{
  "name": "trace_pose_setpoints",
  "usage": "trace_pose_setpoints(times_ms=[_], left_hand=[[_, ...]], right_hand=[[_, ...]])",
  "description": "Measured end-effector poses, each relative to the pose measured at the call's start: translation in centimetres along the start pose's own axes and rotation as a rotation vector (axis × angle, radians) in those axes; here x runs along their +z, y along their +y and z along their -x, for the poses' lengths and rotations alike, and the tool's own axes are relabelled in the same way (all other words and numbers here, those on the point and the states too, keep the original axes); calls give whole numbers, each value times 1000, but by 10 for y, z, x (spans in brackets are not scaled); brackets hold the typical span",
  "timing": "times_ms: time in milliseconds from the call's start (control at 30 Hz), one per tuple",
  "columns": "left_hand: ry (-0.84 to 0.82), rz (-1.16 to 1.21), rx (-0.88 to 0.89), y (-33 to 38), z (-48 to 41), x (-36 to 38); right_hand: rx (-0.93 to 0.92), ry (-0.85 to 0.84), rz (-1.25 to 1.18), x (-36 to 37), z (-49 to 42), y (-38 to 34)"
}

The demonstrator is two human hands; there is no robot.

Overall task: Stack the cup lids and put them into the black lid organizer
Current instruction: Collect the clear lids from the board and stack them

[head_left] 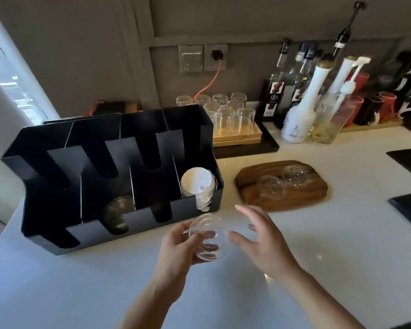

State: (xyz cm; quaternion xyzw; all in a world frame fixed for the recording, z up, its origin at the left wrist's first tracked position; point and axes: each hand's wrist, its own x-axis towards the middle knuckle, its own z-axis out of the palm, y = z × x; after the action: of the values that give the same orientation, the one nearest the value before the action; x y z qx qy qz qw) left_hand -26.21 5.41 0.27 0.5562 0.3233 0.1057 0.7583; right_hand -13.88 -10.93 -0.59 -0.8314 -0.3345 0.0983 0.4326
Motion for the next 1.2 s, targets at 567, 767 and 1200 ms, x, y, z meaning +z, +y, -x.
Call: trace_pose_setpoints(times_ms=[567,767,1200], left_hand=[[22,49,-21,7,-49,73],[39,53,-42,5,-52,73],[69,95,-72,-2,-50,74]], right_hand=[[80,-273,881,-99,-135,84],[-14,-279,877,-94,-142,96],[3,-278,768,-89,-136,101]])
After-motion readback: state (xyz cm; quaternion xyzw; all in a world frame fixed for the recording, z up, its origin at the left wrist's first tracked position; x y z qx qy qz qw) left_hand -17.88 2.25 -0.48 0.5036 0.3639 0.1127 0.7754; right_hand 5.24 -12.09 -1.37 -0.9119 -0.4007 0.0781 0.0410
